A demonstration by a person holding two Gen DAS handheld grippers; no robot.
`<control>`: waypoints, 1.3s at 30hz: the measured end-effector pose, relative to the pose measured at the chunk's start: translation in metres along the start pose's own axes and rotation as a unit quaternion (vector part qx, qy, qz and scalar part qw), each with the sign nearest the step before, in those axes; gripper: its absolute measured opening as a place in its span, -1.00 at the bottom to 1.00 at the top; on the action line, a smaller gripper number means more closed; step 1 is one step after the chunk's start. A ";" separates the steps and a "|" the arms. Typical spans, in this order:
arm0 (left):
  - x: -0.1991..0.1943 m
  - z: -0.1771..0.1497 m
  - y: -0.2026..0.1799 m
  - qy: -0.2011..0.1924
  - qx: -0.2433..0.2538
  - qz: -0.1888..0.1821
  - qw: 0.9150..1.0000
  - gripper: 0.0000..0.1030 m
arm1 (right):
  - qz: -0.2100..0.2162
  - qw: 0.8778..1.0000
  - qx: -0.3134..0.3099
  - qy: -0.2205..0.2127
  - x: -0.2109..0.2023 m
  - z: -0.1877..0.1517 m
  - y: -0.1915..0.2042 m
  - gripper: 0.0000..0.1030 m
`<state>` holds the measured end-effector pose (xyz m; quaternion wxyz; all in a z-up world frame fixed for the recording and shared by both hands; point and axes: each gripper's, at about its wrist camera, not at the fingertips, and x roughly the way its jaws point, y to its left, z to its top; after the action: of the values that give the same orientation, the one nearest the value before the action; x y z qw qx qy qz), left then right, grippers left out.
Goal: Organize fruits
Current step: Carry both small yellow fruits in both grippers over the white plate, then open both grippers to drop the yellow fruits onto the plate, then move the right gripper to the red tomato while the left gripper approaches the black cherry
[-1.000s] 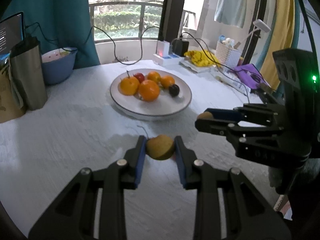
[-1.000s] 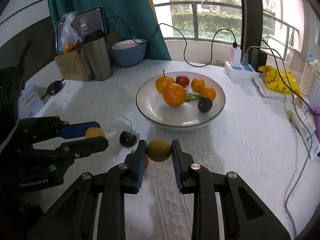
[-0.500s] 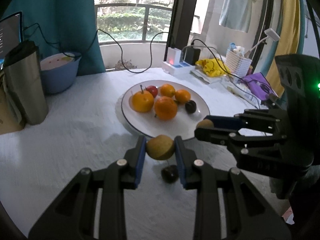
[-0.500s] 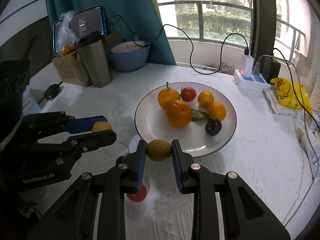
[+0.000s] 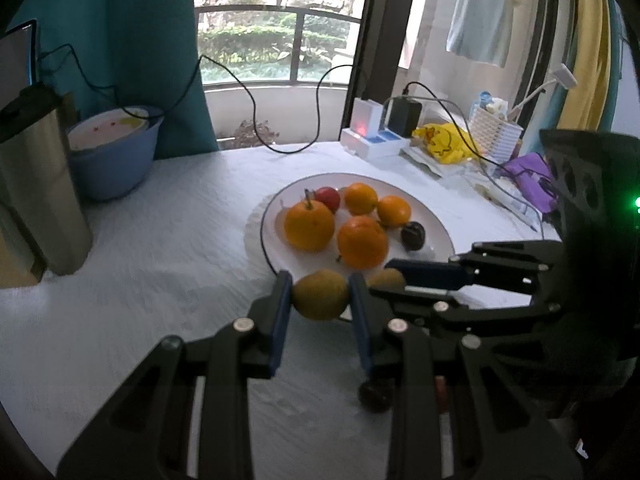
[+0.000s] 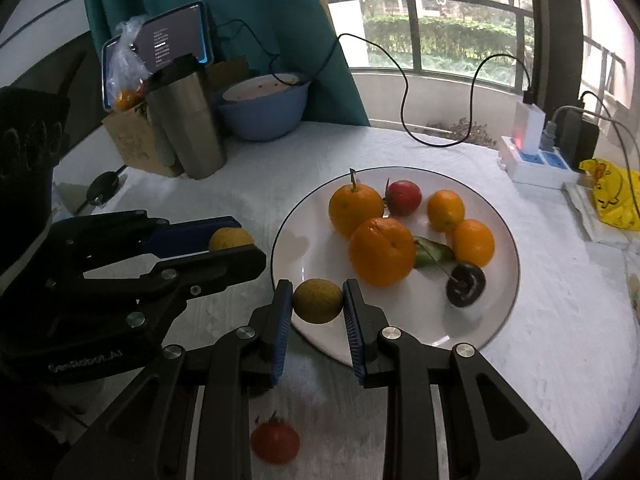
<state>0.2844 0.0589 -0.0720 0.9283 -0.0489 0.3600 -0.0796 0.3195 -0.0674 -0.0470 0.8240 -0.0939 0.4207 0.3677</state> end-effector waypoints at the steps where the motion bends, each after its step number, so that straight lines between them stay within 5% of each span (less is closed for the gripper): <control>1: 0.002 0.001 0.002 0.000 0.000 0.001 1.000 -0.42 | 0.001 1.000 0.002 0.002 0.003 0.001 -0.001 -0.46; 21: 0.056 0.023 0.024 0.039 -0.017 -0.029 0.999 -0.41 | 0.007 1.000 -0.001 -0.001 0.019 0.005 -0.012 -0.46; 39: 0.029 0.026 0.020 0.014 -0.022 -0.025 0.999 -0.40 | -0.019 1.000 0.017 -0.003 0.013 0.003 -0.015 -0.45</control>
<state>0.3250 0.0740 -0.0750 0.9196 -0.0768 0.3732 -0.0954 0.3370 -0.0701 -0.0568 0.8337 -0.0868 0.4226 0.3447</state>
